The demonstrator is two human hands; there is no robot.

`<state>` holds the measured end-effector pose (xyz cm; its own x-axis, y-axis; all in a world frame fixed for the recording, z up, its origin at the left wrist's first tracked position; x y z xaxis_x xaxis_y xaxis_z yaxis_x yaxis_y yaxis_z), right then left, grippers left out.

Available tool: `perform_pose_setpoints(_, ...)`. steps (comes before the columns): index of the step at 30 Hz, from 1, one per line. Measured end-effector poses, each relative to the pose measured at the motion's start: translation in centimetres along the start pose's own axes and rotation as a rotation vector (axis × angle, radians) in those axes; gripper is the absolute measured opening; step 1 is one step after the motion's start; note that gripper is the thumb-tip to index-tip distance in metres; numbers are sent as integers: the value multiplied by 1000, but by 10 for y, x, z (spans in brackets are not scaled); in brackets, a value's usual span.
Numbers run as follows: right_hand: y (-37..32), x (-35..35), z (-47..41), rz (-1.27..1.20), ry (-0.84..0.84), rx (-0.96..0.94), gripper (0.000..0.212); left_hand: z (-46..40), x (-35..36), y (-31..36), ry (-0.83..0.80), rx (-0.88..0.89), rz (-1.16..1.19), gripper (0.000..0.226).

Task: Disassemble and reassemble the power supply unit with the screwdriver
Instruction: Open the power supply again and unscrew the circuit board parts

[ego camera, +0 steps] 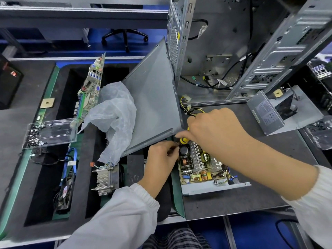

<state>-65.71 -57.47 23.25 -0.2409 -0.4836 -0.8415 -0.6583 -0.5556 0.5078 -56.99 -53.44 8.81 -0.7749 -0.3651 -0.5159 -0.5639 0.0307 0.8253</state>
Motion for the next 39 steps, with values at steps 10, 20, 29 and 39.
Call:
perform_pose_setpoints(10, 3, 8, -4, -283, -93, 76, 60, -1, 2, 13, 121, -3, 78, 9)
perform_pose_setpoints(20, -1, 9, 3, -217, -183, -115, 40, 0, -4, 21, 82, 81, -14, 24)
perform_pose_setpoints(29, -6, 4, 11, -426, -218, -193, 35, 0, -10, 23, 94, 212, -52, 16)
perform_pose_setpoints(39, -3, 0, 14, -105, -188, -55, 38, -3, -5, 22, 9, 179, -37, 6)
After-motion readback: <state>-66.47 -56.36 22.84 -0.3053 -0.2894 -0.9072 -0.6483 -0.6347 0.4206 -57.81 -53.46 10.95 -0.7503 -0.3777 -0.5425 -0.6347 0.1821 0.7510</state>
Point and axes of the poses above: each hand's wrist, its own z-axis away from the middle knuckle, its own x-axis out of the palm, y = z × x, the point moved 6 cm from there along -z, towards the middle knuckle, and after that the axes turned 6 degrees about y, right-handed, at the moved point
